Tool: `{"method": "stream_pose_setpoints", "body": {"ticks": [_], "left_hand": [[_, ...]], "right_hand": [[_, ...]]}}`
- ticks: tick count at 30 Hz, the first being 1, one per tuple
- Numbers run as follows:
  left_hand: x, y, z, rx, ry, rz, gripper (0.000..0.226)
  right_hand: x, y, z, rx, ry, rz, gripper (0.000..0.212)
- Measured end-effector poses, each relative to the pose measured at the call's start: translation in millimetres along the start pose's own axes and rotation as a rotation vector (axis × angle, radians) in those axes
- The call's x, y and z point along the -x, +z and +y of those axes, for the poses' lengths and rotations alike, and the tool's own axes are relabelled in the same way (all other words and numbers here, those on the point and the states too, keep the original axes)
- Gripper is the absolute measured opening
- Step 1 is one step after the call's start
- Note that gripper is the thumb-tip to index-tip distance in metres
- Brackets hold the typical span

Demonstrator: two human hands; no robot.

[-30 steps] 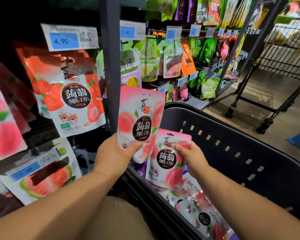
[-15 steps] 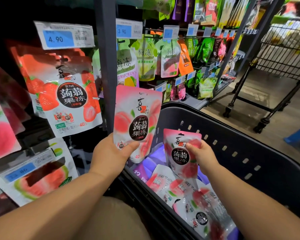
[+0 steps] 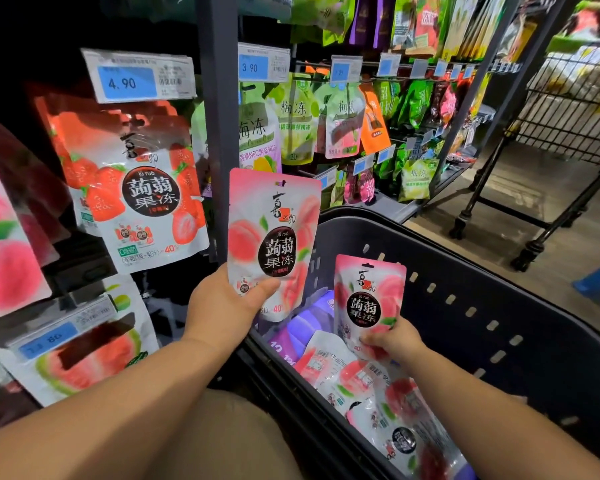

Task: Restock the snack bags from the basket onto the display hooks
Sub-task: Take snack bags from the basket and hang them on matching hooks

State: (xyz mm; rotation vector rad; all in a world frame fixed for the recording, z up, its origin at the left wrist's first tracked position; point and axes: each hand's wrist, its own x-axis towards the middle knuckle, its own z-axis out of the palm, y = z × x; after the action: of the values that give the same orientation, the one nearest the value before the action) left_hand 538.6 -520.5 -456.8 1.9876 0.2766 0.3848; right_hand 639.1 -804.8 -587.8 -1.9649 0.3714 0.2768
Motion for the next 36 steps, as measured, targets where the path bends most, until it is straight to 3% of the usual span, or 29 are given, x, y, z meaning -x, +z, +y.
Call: {"method": "stream_pose_setpoints", "body": {"ticks": [6, 10, 13, 16, 17, 20, 24, 32, 36], "left_hand": [[-10.9, -18.0, 9.8, 0.045, -0.053, 0.050, 0.026], [-9.2, -38.1, 19.5, 0.132, -0.062, 0.087, 0.016], [-0.2, -51.5, 20.3, 0.187, -0.056, 0.104, 0.012], [12.1, -68.1, 16.5, 0.243, -0.074, 0.122, 0.012], [16.1, -74.3, 14.4, 0.252, -0.071, 0.123, 0.015], [29.2, -95.7, 9.6, 0.303, -0.053, 0.115, 0.020], [45.6, -129.5, 3.3, 0.314, -0.049, 0.179, 0.014], [77.1, -195.2, -18.0, 0.217, -0.086, 0.341, 0.018], [94.9, -223.6, -31.5, 0.115, -0.127, 0.437, 0.013]], "right_hand": [[9.4, -4.4, -34.7, -0.243, -0.119, 0.001, 0.026], [34.9, -5.8, -79.1, -0.461, -0.219, -0.138, 0.023], [59.4, -2.7, -112.0, -0.544, -0.290, -0.317, 0.034], [85.5, 7.1, -141.1, -0.550, -0.352, -0.457, 0.076], [92.5, 12.5, -148.1, -0.560, -0.378, -0.490, 0.080], [115.1, 34.0, -164.7, -0.606, -0.425, -0.587, 0.074], [138.1, 69.4, -180.0, -0.591, -0.435, -0.722, 0.098], [163.2, 150.7, -207.5, -0.445, -0.407, -0.872, 0.106], [173.1, 184.7, -216.6, -0.422, -0.412, -0.926, 0.096]]}}
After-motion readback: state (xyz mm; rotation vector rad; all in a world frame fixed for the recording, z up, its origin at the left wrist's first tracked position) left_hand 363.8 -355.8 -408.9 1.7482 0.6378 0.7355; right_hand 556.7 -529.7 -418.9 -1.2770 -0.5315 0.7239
